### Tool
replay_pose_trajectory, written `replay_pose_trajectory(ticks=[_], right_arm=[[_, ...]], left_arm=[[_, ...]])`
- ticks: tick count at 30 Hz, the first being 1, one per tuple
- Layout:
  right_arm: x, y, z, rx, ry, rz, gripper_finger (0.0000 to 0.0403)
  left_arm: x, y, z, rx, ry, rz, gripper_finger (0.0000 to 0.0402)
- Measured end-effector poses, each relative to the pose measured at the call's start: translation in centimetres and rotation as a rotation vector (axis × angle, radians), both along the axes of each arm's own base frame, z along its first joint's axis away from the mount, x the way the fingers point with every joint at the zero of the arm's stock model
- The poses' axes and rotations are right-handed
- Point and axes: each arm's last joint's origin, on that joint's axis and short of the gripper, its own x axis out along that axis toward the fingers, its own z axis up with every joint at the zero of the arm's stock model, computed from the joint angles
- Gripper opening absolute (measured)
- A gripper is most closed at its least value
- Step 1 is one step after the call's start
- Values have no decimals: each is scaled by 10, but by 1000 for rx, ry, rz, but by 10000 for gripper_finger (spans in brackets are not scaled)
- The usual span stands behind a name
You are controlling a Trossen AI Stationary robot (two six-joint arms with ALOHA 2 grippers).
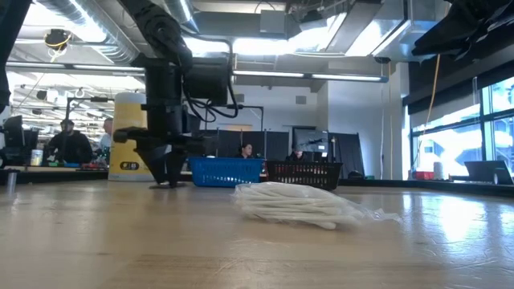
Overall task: Pick & Place Travel size toiletries
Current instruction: Put the comb into the blue bin
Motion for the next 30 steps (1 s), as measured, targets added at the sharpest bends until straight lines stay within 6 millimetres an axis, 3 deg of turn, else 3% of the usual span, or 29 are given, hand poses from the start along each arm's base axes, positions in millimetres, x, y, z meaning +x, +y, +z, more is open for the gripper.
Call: replay_pose_trajectory(ticks=[14,30], right_arm=[[0,0,0,0,0,0,134],[0,0,0,0,0,0,160]], left_arm=[[-15,-8,21,16,37,12,65],[-15,-9,23,43,44,2,2]])
